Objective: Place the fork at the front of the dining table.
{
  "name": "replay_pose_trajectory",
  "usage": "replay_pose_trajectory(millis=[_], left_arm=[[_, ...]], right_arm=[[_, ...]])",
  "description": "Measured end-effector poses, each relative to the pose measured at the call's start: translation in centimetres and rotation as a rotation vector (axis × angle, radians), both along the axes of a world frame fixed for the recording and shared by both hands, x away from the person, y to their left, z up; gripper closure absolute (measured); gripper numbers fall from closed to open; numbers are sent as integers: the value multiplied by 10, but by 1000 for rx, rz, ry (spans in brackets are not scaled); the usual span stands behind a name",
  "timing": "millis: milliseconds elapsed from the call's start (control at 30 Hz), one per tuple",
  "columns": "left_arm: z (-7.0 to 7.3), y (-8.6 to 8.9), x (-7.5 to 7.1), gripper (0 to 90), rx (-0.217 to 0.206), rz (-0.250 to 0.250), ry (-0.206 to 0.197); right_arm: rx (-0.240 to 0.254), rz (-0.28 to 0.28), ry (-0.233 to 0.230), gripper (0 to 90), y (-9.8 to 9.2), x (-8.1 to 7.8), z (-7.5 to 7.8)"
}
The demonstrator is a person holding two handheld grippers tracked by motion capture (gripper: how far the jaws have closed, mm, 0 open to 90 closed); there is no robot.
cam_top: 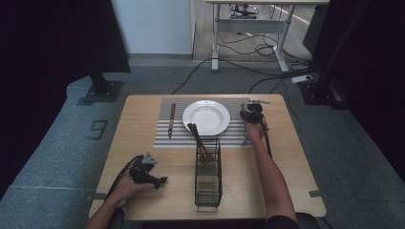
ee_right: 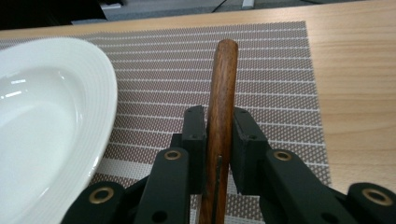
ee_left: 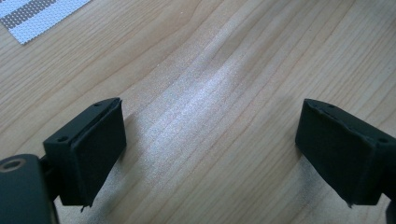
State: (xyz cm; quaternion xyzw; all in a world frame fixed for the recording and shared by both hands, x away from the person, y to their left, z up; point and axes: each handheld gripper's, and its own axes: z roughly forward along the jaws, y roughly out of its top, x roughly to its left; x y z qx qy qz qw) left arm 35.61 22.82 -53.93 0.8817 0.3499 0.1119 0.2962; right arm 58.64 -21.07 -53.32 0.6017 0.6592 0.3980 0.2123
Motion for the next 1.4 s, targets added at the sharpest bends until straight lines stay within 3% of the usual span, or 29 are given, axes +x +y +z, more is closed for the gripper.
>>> replay_pose_trajectory(millis=[500, 700, 1400], left_arm=[[0, 0, 0, 85, 0, -2, 0], [0, 0, 0, 85, 0, -1, -1], [0, 0, 0, 86, 1, -1, 0]], right_arm=[[-35, -5, 43, 776, 7, 3, -13], [-93, 20, 79, 765, 13, 7, -12], [-122, 37, 73, 707, 20, 8, -12]])
